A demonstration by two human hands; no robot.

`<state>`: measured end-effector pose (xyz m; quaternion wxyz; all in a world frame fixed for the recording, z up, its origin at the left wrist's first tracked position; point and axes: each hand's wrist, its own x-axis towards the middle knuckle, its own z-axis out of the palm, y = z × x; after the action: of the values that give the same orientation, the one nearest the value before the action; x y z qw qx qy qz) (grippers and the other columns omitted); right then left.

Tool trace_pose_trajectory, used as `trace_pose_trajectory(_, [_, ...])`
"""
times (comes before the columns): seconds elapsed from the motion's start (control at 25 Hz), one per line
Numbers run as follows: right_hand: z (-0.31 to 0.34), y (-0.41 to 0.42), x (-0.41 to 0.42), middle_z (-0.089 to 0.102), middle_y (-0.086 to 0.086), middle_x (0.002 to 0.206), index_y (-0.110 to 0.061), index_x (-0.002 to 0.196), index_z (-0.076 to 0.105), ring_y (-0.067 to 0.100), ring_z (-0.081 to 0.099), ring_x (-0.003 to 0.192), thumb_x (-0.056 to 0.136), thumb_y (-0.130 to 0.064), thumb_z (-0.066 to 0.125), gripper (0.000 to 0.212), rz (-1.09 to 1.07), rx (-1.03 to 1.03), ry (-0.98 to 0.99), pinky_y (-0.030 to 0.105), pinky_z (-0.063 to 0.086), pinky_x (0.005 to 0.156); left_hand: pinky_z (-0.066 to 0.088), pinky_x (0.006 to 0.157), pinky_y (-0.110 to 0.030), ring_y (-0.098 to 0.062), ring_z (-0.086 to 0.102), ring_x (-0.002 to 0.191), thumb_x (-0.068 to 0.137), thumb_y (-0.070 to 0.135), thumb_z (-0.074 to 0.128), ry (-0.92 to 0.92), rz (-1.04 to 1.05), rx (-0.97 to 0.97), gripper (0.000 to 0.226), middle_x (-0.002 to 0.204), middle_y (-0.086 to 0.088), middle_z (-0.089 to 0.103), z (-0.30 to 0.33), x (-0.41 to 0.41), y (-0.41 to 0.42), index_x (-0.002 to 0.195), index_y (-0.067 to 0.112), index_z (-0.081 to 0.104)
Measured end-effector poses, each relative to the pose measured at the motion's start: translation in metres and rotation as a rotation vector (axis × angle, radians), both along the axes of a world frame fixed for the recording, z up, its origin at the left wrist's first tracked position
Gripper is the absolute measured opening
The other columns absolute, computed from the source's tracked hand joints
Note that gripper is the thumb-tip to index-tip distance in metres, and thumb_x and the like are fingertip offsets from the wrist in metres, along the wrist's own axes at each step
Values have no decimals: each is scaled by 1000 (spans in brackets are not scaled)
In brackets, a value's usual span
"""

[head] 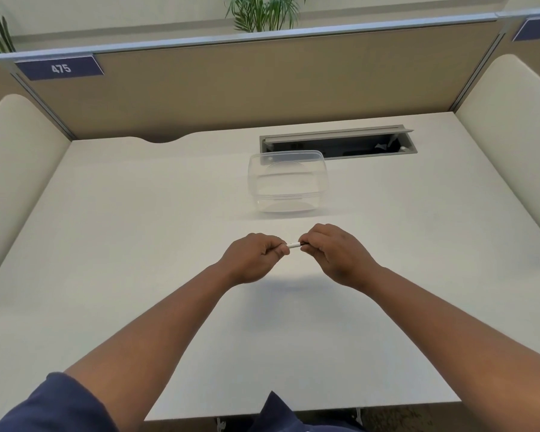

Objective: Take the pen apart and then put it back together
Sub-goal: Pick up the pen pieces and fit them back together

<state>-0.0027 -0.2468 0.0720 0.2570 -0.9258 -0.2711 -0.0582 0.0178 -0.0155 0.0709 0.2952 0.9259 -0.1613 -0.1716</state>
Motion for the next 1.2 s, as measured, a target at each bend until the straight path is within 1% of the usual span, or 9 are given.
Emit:
trace_pose_trajectory(0.12, [4,-1,1,62,5,82,-8,92,68,25,50,69,98,-16,60,12,44,-137,-121,37,43,55,37,58,-30,-3,45,53,103,45,45,40,-36,1,29,53,22,51,4,0,1,88,37,69])
trace_pose_trajectory(0.2, [8,4,-1,61,4,78,-9,85,64,23,48,69,99,-17,55,19,16,-100,5,36,42,59,37,57,-29,-3,47,55,103,44,45,-20,-51,33,29,54,20,53,6,-2,0,87,36,68])
trace_pose_trajectory(0.44, [20,17,7,55,-3,60,-15,71,64,12,43,51,99,-29,50,34,-424,522,1154,24,32,50,30,49,-29,-20,46,58,103,41,39,-353,-153,214,34,60,4,52,4,-4,-5,72,28,44])
trace_pose_trajectory(0.52, [19,18,6,60,-2,65,-15,73,66,12,46,55,101,-32,48,37,-383,423,1027,24,35,53,35,53,-29,-13,48,60,103,42,40,-223,-118,189,32,62,8,55,5,-2,-3,75,33,52])
trace_pose_trajectory(0.64, [9,16,0,66,2,79,-21,78,65,18,54,71,102,-28,48,30,-217,266,532,31,44,63,35,57,-28,-4,48,58,103,44,43,-9,-37,94,31,62,13,53,7,1,-2,81,38,63])
trace_pose_trajectory(0.8, [-4,0,-1,67,1,96,-13,109,69,23,57,81,100,-20,58,17,21,-23,38,36,48,63,36,59,-30,-12,40,56,103,41,48,185,-47,-73,35,59,12,46,12,5,1,80,28,71])
trace_pose_trajectory(0.96, [1,-5,-2,65,3,86,-10,95,68,25,52,70,97,-13,60,9,75,-136,-157,35,43,52,31,57,-26,-13,35,59,102,38,51,375,-66,-209,36,58,13,39,19,8,2,77,21,72])
trace_pose_trajectory(1.08, [5,7,-6,61,-2,75,-17,79,62,21,50,69,95,-8,53,20,-75,22,174,34,41,59,35,57,-29,-13,38,54,102,39,49,232,-74,-71,34,57,12,44,19,7,-3,76,26,68])
trace_pose_trajectory(1.2, [14,18,0,53,-6,61,-19,67,59,13,41,54,93,-13,46,30,-398,412,908,26,32,52,35,56,-28,-5,47,57,101,43,45,-49,-97,187,32,59,14,53,18,1,-8,71,39,55])
